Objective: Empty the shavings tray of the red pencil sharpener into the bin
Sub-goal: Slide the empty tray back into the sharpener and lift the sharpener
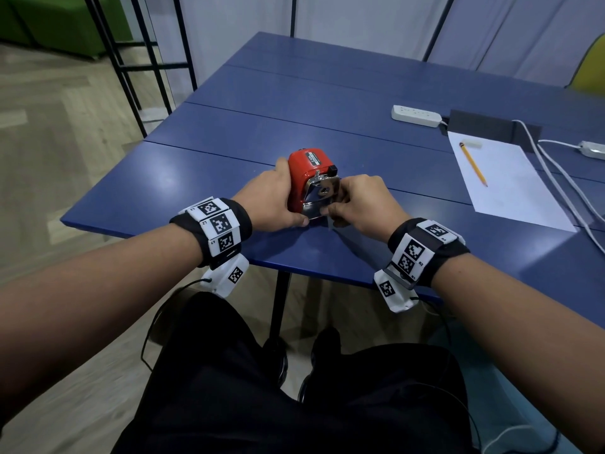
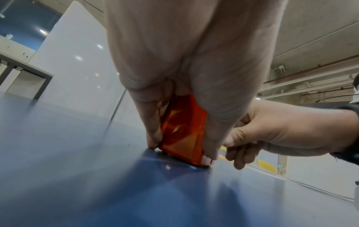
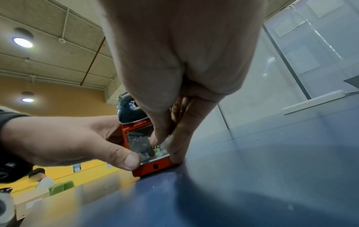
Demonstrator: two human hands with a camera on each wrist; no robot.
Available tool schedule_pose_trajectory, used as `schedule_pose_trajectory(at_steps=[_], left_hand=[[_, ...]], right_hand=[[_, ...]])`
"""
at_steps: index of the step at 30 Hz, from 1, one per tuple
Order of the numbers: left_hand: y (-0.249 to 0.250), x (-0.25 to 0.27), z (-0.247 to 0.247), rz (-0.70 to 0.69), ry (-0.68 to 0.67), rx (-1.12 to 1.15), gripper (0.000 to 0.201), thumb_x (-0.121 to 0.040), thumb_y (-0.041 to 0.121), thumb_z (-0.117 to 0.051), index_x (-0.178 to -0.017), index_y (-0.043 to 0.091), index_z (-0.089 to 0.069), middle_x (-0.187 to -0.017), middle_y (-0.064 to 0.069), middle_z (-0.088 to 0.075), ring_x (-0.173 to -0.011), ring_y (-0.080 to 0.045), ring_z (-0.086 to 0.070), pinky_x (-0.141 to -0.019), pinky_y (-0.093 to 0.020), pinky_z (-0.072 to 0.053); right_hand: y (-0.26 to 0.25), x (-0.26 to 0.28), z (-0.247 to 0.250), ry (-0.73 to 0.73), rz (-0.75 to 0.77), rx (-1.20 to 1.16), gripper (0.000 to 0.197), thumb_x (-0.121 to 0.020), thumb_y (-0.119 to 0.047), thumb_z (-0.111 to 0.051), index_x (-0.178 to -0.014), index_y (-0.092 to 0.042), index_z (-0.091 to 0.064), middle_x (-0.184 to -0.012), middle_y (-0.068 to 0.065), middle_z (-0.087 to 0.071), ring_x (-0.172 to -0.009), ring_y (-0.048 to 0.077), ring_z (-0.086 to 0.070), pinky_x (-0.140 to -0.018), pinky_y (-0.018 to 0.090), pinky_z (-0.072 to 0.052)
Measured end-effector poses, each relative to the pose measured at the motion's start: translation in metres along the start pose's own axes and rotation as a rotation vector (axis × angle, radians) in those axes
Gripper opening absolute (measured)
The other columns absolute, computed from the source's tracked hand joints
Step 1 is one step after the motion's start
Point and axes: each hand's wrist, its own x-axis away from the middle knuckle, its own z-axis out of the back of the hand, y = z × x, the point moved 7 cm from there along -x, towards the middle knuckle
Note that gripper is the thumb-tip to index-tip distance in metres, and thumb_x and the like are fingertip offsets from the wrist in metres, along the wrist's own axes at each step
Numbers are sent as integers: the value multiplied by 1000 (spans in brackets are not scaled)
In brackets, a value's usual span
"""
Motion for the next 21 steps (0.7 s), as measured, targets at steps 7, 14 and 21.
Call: schedule_pose_trajectory(at_steps=[7,14,21], left_hand=[[3,2,1,9,29,-11,94,-69,46,-93,-132,8,-36,-116,-12,-69,-101,-32,-70,-80,-42,-57],[-1,6,7,12,-78,-47,102,-60,55,-97,-132,13,-36,-109,-1,-64,-95,-25,-65,-80,-39,-55],[-14,19,15,22,-158,-26,65,-78,45,-88,-124,18,-51,-121,1,-66,-102,-20,-64,-87,-37,-55]], right_hand=[[0,-4,-1,11,7,41,14,-87,-17,-87,-90,-8,-77,-82,9,-81,-68,24,-81,-75,47,-69],[-7,6,6,-35,11,89,24,-88,-24,-88,-104,-12,-75,-92,7,-79,-73,22,-80,-75,44,-68],[-21,22,9,-87,42,81,85,-74,-54,-93,-141,-19,-54,-122,-6,-66,-110,13,-61,-91,30,-47]])
